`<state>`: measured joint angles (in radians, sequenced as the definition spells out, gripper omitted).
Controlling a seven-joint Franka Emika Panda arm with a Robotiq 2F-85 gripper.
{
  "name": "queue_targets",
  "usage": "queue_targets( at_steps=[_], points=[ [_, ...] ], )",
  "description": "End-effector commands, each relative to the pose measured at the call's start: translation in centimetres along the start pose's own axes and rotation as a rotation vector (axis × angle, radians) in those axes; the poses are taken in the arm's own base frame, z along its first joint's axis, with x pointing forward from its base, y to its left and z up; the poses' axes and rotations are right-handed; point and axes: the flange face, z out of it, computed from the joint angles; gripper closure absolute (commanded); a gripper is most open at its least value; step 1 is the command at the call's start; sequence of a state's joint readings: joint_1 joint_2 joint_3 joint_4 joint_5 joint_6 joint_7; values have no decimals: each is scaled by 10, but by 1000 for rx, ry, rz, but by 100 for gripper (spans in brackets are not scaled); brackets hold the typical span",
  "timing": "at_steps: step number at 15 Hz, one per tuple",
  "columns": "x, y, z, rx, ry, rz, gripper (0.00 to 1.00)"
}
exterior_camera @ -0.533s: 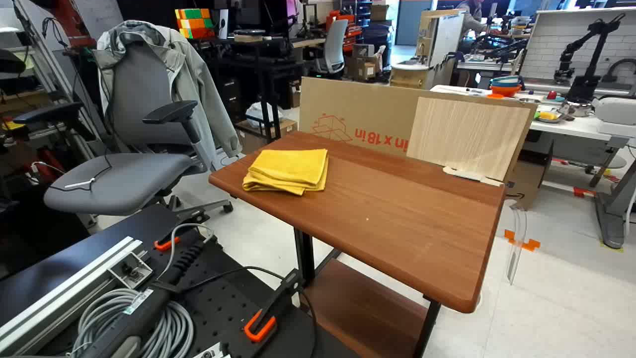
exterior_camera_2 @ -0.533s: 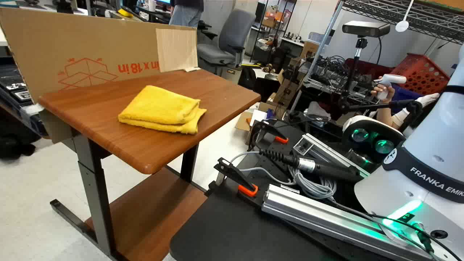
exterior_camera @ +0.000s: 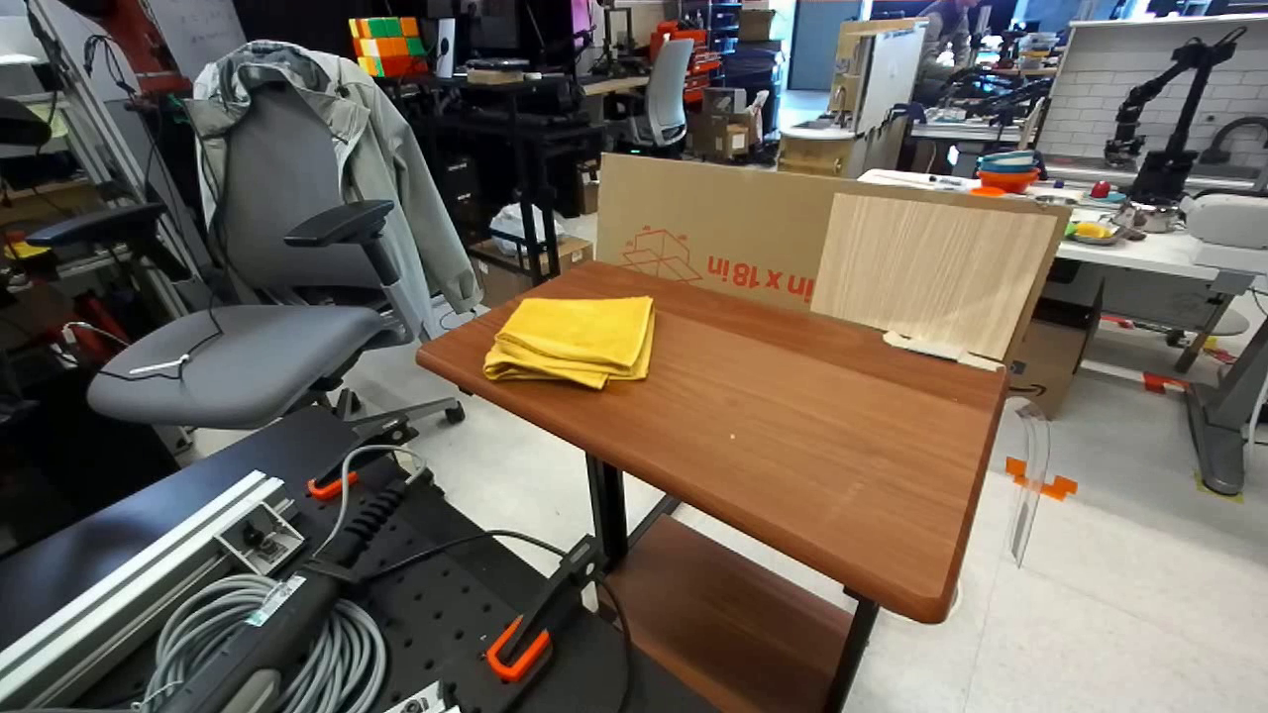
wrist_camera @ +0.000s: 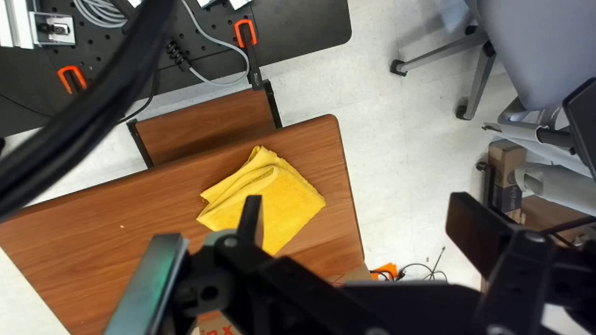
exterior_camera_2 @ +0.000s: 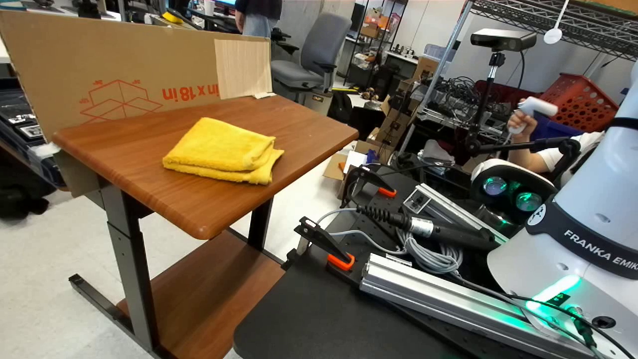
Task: Use the yellow towel to wipe the table
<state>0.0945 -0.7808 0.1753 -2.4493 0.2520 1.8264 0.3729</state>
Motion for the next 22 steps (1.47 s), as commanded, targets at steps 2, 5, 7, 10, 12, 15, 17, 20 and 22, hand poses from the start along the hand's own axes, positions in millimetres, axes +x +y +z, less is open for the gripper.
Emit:
queue_targets(
  at_steps=[2, 5, 7, 10, 12, 15, 17, 20, 22],
  points=[
    [44, -20, 13, 75, 78, 122, 0],
    [101, -5, 58, 86, 124, 287, 0],
    [131, 12, 98, 58, 108, 393, 0],
    [167, 45, 169, -22, 60, 541, 0],
    [149, 47, 159, -13, 58, 499, 0],
    [164, 51, 181, -28, 31, 529, 0],
    [163, 42, 183, -9, 53, 527, 0],
    [185, 37, 220, -38, 14, 614, 0],
    [203, 46, 263, -83, -23, 708, 0]
  ],
)
